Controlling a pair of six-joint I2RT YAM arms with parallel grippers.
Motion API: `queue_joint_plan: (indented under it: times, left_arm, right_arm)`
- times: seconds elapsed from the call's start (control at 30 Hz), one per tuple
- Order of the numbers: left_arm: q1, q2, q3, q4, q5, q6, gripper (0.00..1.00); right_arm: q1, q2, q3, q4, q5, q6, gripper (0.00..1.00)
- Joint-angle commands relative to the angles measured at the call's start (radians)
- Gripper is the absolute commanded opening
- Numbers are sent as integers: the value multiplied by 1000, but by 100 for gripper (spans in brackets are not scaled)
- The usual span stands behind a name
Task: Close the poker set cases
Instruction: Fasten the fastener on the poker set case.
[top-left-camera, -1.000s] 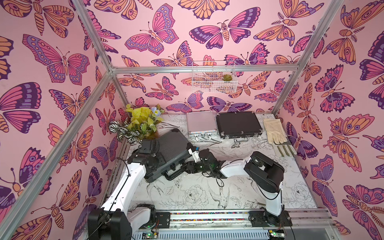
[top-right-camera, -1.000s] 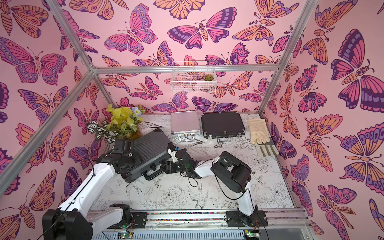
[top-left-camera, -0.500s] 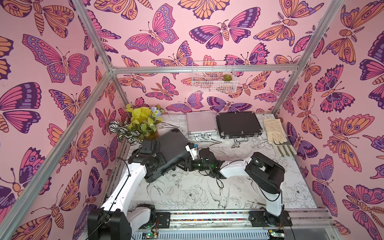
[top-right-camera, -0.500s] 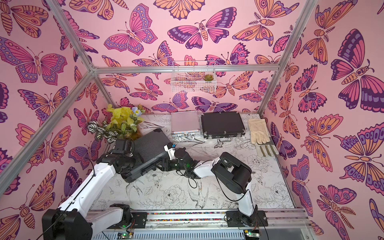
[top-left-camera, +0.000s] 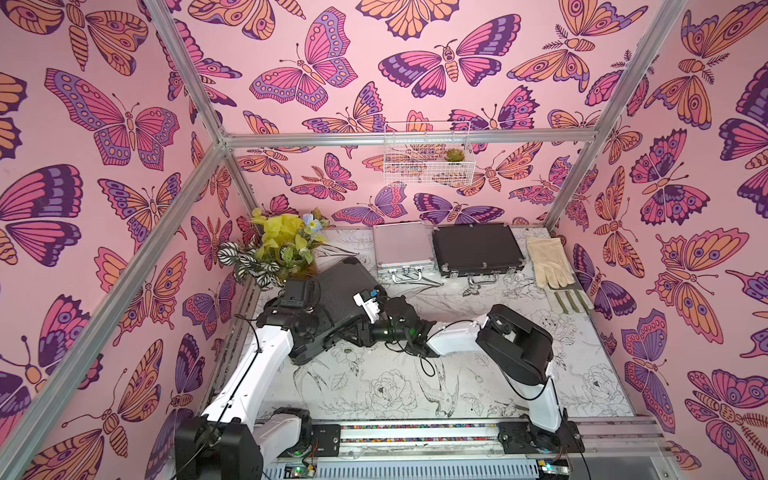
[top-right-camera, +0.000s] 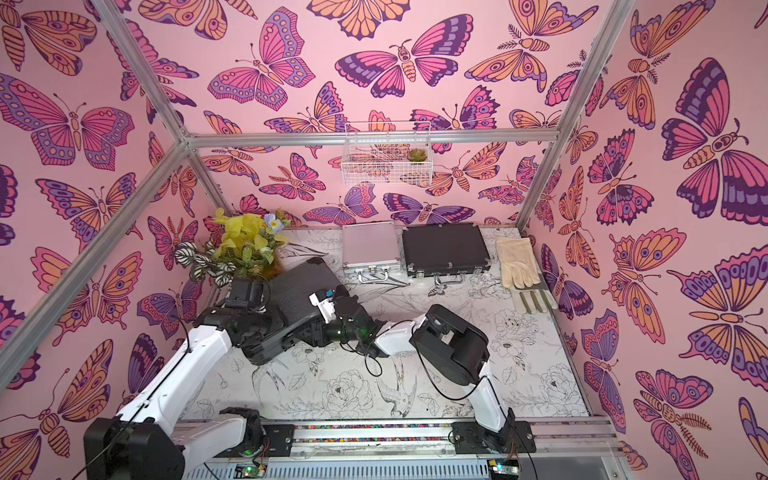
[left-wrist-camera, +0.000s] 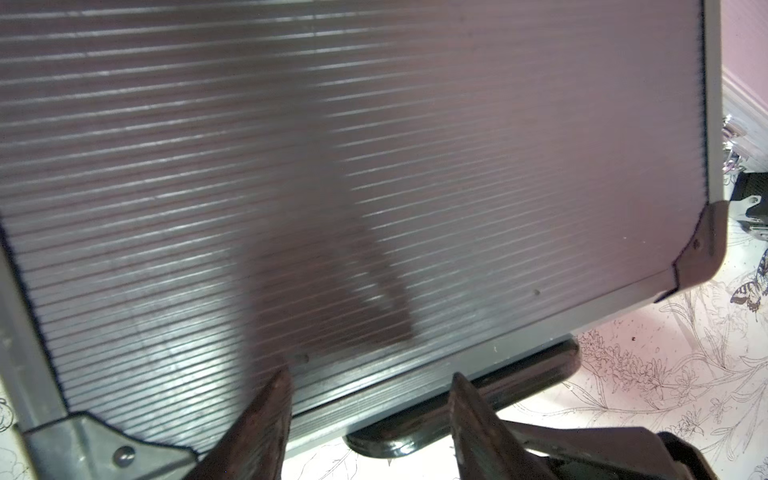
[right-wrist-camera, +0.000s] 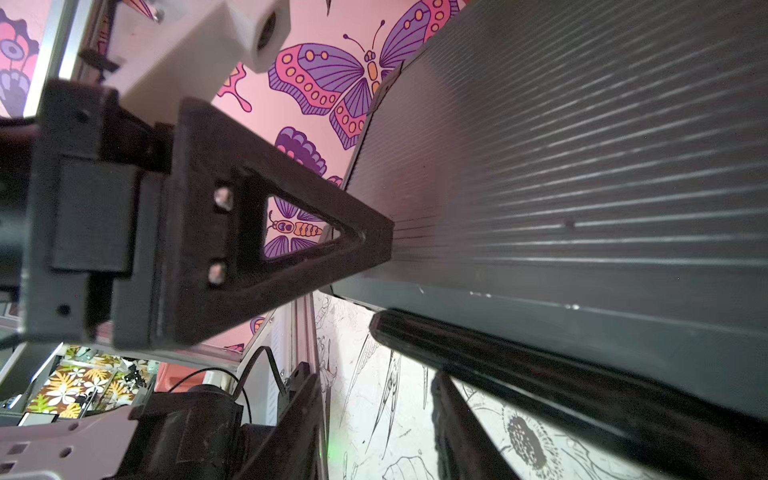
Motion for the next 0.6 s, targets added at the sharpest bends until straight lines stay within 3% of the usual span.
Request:
queue_joint_plan:
  times: [0.0,0.23,0.57]
  left_arm:
    - [-4,5,-5,3,-18,-1,62]
    - [-4,12,5,7,-13,-8,62]
    - [-11,15,7,12,-10,-18,62]
  right_arm:
    - [3,33,-6,-106,46,-86,41]
    - [10,22,19,-348,182,-208,32]
    - [43,68,85,-370,300,-50,30]
